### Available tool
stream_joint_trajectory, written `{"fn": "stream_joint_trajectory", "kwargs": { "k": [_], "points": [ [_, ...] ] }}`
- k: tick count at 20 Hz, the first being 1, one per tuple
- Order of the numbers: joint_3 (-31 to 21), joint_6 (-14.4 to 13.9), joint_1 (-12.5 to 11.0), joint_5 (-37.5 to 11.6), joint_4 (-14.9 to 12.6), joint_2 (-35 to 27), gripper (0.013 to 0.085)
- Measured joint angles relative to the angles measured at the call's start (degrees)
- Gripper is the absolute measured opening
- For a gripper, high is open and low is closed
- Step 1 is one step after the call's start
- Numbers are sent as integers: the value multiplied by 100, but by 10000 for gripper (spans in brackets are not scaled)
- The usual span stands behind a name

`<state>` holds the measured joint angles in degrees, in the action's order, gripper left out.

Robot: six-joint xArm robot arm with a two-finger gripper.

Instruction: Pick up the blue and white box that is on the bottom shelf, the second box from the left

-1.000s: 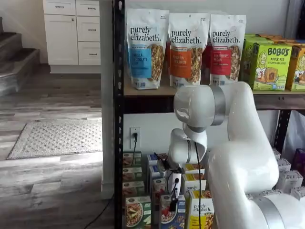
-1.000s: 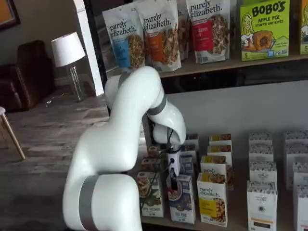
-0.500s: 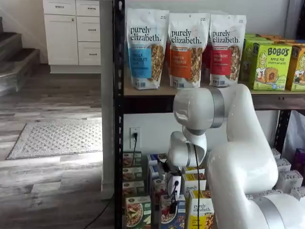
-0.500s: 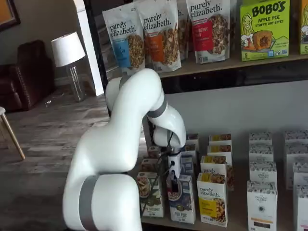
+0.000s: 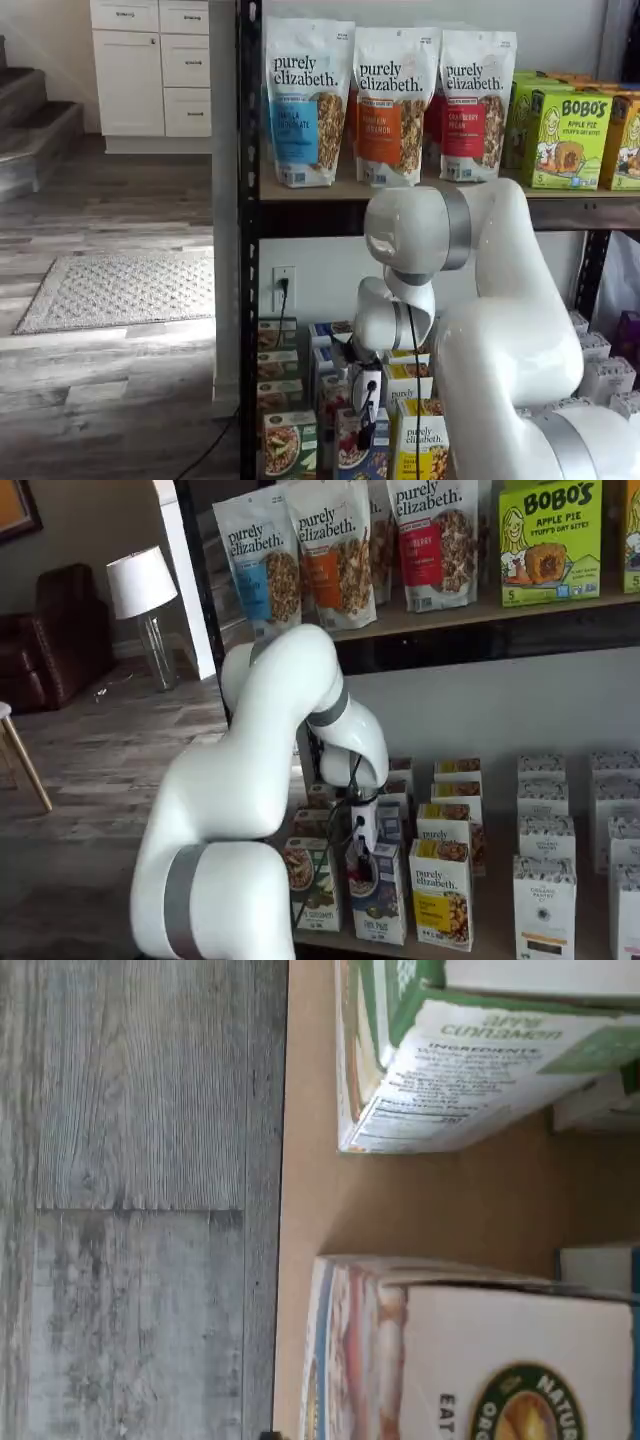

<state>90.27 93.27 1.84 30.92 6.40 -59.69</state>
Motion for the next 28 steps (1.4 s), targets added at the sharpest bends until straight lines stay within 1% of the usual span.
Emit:
{"fn": "stream_joint_trajectory", "kwargs": {
  "k": [1, 2, 3, 5, 6, 7, 11, 12, 13, 15, 16, 17, 18, 19, 21, 25, 28],
  "points": [
    [2, 2, 0, 3, 4, -4, 810],
    [3, 4, 4, 4, 9, -8, 770],
    [5, 3, 7, 8, 11, -12, 770],
    [6, 1, 13, 13, 15, -16, 690],
    [3, 0, 14, 9, 15, -16, 690],
    [-7, 0, 16, 1, 15, -16, 650],
    [-46, -11, 12, -36, -3, 5, 650],
    [-52, -1, 11, -40, 8, 10, 610],
    [-54, 1, 10, -32, 9, 14, 610],
    [-68, 7, 9, -21, 14, 29, 530],
    [-82, 13, 9, -21, 21, 41, 530],
    [-100, 17, 9, -22, 27, 57, 490],
    [-112, 18, 9, -20, 29, 68, 490],
    [-125, 15, 11, -18, 28, 79, 450],
    [-162, -6, 15, -26, 8, 106, 450],
    [-238, -152, 32, -28, -145, 162, 450],
    [-356, -185, 59, -78, -157, 235, 450]
  ]
}}
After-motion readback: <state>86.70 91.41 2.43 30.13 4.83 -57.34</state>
